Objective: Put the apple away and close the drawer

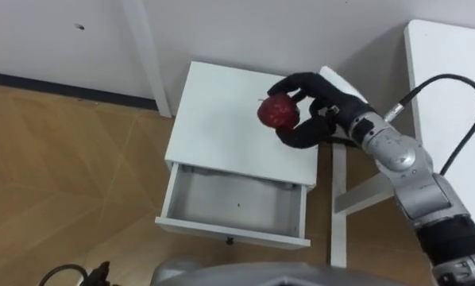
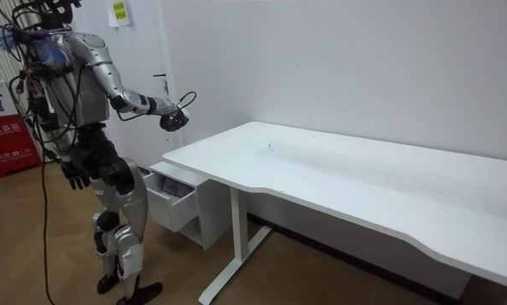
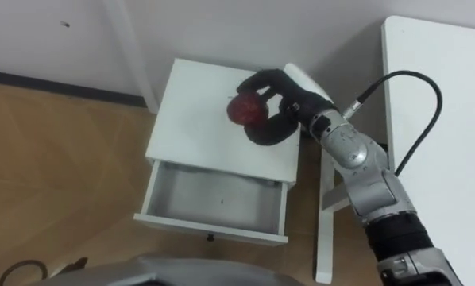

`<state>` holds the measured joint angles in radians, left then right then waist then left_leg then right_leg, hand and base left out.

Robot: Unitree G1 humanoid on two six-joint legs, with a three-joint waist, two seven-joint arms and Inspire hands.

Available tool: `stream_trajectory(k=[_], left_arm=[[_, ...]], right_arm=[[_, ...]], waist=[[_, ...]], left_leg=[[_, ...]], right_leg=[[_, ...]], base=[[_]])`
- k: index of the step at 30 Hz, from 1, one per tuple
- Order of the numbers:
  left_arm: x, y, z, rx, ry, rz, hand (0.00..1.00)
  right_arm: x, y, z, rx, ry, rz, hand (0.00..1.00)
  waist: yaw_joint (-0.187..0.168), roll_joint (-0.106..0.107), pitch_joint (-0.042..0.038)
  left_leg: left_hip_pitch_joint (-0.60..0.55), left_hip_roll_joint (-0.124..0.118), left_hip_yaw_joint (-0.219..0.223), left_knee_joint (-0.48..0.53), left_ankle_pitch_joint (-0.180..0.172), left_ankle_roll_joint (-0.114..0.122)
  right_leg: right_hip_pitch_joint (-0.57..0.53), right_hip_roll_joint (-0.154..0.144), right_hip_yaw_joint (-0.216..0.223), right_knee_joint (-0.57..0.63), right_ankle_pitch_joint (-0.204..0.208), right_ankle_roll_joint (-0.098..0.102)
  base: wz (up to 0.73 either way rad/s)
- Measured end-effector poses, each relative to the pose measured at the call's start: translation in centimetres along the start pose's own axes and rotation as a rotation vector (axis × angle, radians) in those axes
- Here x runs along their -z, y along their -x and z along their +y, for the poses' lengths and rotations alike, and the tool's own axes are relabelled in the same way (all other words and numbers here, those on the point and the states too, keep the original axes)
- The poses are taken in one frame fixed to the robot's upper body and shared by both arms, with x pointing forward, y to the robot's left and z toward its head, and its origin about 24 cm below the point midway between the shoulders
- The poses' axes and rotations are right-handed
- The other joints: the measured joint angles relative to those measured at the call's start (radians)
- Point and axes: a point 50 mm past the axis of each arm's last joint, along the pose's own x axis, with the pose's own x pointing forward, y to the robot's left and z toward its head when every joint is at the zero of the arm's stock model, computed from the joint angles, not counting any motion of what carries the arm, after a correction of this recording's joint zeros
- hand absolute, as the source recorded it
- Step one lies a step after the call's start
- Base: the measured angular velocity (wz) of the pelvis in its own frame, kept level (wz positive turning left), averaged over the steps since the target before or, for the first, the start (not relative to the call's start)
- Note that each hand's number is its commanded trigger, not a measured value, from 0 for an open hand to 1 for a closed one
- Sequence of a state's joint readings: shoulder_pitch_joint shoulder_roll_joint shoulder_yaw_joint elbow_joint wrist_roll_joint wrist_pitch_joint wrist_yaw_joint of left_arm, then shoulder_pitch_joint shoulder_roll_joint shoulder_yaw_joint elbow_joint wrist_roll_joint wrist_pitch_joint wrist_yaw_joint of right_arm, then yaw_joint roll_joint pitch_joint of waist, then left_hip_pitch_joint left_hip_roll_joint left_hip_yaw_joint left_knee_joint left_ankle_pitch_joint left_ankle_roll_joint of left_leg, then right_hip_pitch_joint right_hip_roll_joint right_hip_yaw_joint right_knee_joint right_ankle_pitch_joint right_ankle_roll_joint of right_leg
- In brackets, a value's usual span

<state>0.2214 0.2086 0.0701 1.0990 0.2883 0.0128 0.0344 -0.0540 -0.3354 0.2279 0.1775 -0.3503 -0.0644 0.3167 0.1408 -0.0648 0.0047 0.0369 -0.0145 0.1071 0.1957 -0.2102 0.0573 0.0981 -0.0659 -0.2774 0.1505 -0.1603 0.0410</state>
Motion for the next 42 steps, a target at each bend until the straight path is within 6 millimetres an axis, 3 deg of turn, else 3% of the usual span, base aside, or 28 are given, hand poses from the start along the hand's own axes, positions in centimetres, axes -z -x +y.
stream_trajectory(k=[8,13,20,21,22,23,42], left_arm=[[-0.5,-0.1,-0.4,0.013,-0.048,-0.014,0.0],[-1.1,-0.2,-0.3,0.015,-0.062,-0.023,0.0],[-2.5,-0.4,-0.4,0.023,-0.108,-0.058,0.0],[-2.7,-0.5,-0.4,0.023,-0.111,-0.062,0.0],[-2.9,-0.5,-0.4,0.023,-0.114,-0.068,0.0],[-3.0,-0.5,-0.4,0.023,-0.114,-0.07,0.0],[-3.1,-0.5,-0.4,0.024,-0.123,-0.072,0.0]], right_arm=[[-0.3,-0.1,2.3,-0.147,0.056,0.003,1.0],[0.2,0.3,4.1,-0.247,0.064,0.04,1.0],[1.1,0.8,4.9,-0.299,0.092,0.095,1.0],[1.2,0.9,5.0,-0.303,0.093,0.098,0.96],[1.3,0.9,5.1,-0.31,0.095,0.106,0.18],[1.3,0.9,5.1,-0.312,0.099,0.109,0.0],[1.6,1.1,6.2,-0.347,0.124,0.154,0.0]], waist=[[0.0,-0.01,-0.0034],[0.003,-0.021,0.0056],[0.002,-0.03,0.0036],[0.002,-0.03,0.0038],[0.002,-0.03,0.0042],[0.002,-0.029,0.0044],[-0.003,-0.026,0.0066]], left_leg=[[0.0,0.0,-0.003,-0.001,0.0,0.0],[0.0,0.0,-0.003,0.001,0.0,0.0],[-0.01,0.0,-0.002,0.002,0.0,0.0],[-0.01,0.0,-0.002,0.002,0.0,0.0],[-0.01,0.0,-0.002,0.001,0.0,0.0],[-0.01,0.0,-0.001,0.001,0.0,0.0],[-0.01,0.0,-0.003,-0.006,0.0,0.0]], right_leg=[[0.001,0.0,0.001,0.0,0.0,0.0],[0.002,0.0,0.0,0.0,0.0,0.0],[-0.009,-0.001,0.0,0.0,0.0,0.0],[-0.009,-0.001,0.001,0.0,0.0,0.0],[-0.009,-0.001,0.001,0.0,0.0,0.0],[-0.01,-0.001,0.001,0.0,0.0,0.0],[-0.011,0.0,0.002,0.0,0.0,0.0]], base=[[0.0],[0.0],[0.0],[0.0],[0.0],[0.0],[0.0]])
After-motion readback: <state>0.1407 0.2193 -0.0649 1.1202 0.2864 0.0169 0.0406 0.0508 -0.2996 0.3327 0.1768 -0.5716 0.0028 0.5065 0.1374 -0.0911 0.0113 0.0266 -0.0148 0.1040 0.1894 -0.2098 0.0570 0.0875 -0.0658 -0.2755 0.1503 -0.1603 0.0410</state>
